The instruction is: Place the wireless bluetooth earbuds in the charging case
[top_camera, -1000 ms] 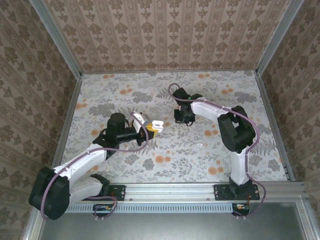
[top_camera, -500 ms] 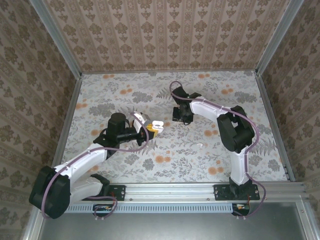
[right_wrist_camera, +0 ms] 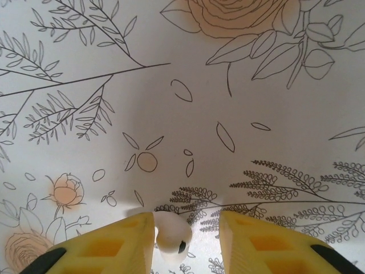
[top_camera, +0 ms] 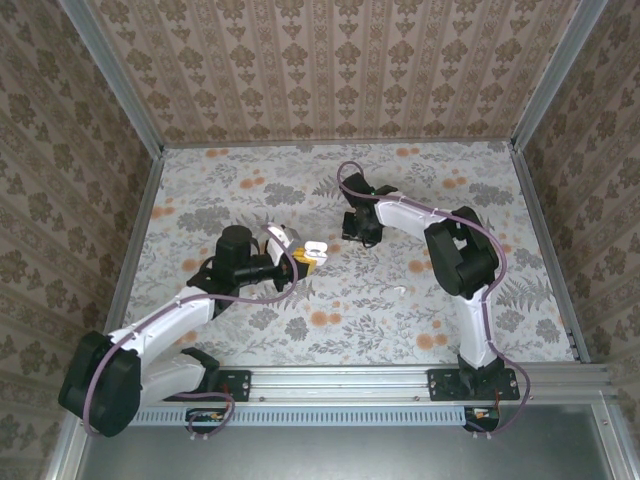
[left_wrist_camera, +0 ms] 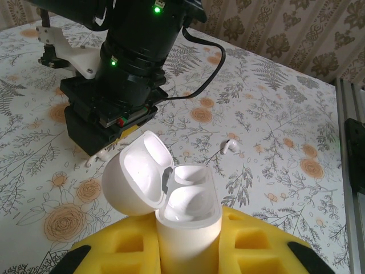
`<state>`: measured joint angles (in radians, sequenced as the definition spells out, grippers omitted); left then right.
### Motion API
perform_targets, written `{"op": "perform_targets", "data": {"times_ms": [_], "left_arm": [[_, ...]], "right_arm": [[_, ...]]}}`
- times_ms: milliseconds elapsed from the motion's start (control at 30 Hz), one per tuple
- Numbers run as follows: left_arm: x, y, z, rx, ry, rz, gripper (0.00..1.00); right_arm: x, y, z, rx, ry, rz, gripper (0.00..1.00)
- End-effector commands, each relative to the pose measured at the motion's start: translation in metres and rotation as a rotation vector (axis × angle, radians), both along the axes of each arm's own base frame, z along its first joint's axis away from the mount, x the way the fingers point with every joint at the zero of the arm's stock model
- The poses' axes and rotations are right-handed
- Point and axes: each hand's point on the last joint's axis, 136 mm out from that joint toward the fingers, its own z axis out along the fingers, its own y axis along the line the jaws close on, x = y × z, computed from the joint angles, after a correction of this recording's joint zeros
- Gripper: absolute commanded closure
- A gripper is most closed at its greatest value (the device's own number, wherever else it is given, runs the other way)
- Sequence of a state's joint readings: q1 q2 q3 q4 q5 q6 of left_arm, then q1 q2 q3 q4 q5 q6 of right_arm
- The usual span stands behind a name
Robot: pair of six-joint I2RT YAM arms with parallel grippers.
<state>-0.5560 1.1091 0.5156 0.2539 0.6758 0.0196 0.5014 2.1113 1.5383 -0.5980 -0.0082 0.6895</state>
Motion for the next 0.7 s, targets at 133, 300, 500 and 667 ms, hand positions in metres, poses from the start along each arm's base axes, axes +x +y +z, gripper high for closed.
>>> {"op": "perform_targets", "data": {"times_ms": [133, 300, 500, 667], "left_arm": [[0.001, -0.004, 0.004, -0.008, -0.034, -0.017, 1.00], [0.002, -0.004, 0.003, -0.006, -0.032, -0.017, 1.00], [0.003, -0.005, 0.002, -0.004, -0.030, -0.015, 1.00], [0.004, -0.005, 0.000, -0.007, -0.025, -0.013, 1.00]], "right_arm": [[0.003, 0.005, -0.005, 0.023, 0.018, -0.004, 0.71], [0.000, 0.006, -0.001, 0.011, 0.016, 0.020, 0.81], [-0.005, 0.001, 0.012, -0.021, -0.002, 0.061, 0.90], [-0.009, -0.009, 0.031, -0.066, -0.038, 0.109, 0.92]]}}
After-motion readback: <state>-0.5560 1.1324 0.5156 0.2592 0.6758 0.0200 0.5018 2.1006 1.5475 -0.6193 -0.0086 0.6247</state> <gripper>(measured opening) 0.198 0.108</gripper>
